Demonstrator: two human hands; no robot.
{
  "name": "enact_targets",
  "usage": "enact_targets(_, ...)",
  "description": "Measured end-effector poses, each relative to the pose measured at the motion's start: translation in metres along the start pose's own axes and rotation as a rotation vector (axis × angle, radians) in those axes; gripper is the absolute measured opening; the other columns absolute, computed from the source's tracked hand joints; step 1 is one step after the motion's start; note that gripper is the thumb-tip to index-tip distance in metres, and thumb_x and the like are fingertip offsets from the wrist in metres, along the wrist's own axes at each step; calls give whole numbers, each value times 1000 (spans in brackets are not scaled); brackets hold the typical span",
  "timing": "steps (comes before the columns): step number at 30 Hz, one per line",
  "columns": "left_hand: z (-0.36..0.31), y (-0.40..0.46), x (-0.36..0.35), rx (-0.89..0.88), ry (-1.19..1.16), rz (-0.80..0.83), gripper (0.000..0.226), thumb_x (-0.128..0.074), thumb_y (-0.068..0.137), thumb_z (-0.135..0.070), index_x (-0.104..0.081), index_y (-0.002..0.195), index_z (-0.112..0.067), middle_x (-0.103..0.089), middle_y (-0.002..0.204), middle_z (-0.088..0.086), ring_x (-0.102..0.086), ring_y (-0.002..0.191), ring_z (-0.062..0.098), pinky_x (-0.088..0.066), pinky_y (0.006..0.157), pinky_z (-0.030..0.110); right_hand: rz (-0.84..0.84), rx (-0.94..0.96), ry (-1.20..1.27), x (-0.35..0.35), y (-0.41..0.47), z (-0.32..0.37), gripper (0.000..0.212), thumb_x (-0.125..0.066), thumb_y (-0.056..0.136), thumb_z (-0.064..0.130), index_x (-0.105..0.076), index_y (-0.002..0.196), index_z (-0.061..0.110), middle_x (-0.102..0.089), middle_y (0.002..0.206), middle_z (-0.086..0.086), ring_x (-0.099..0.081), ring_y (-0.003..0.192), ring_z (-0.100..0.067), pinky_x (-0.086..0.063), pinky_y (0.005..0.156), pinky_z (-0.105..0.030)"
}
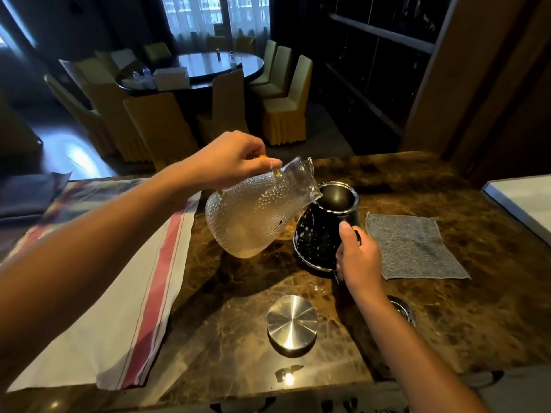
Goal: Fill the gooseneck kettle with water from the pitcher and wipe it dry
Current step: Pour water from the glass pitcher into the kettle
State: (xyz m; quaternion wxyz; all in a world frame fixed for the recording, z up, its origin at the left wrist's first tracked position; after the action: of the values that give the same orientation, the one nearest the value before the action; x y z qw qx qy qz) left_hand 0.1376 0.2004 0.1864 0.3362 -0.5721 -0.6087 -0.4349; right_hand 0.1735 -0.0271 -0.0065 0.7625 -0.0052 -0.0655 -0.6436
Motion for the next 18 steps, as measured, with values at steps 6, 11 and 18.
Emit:
enact_targets(6, -17, 12, -16, -15, 117, 141, 41, -50, 98, -55, -54, 80, -17, -50, 72, 1, -44, 62, 13, -32, 56, 27, 40, -14, 36, -3, 1, -1, 53, -49, 89, 65, -43, 64, 18, -43, 54, -2, -40, 48, -20, -34, 55, -41)
enact_targets(11, -15, 10, -26, 64, 211, 198, 44, -40, 101, -58, -49, 76, -22, -53, 73, 2, -50, 64, 15, -34, 57, 29, 65, 1, 43, -4, 2, 1, 48, -51, 97, 55, -41, 61, 24, -41, 52, 6, -38, 46, -16, -31, 55, -36)
enact_targets(18, -10, 12, -29, 159, 217, 221, 49, -46, 100, -59, -61, 78, -17, -57, 71, 1, -52, 62, 14, -36, 54, 27, 78, 25, 17, -3, 2, 4, 48, -50, 108, 40, -42, 66, 16, -41, 53, 4, -38, 46, -14, -31, 51, -30)
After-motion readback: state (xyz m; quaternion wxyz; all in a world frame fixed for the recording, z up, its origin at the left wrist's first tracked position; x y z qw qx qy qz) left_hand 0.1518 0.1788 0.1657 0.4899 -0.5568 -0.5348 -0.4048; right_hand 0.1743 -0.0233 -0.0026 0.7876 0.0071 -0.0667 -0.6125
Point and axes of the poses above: each hand's wrist, its own y-axis towards the middle knuckle, its own x-axis out of the back of the hand, z = x × y, the point moved 10 cm from there along y, towards the middle knuckle
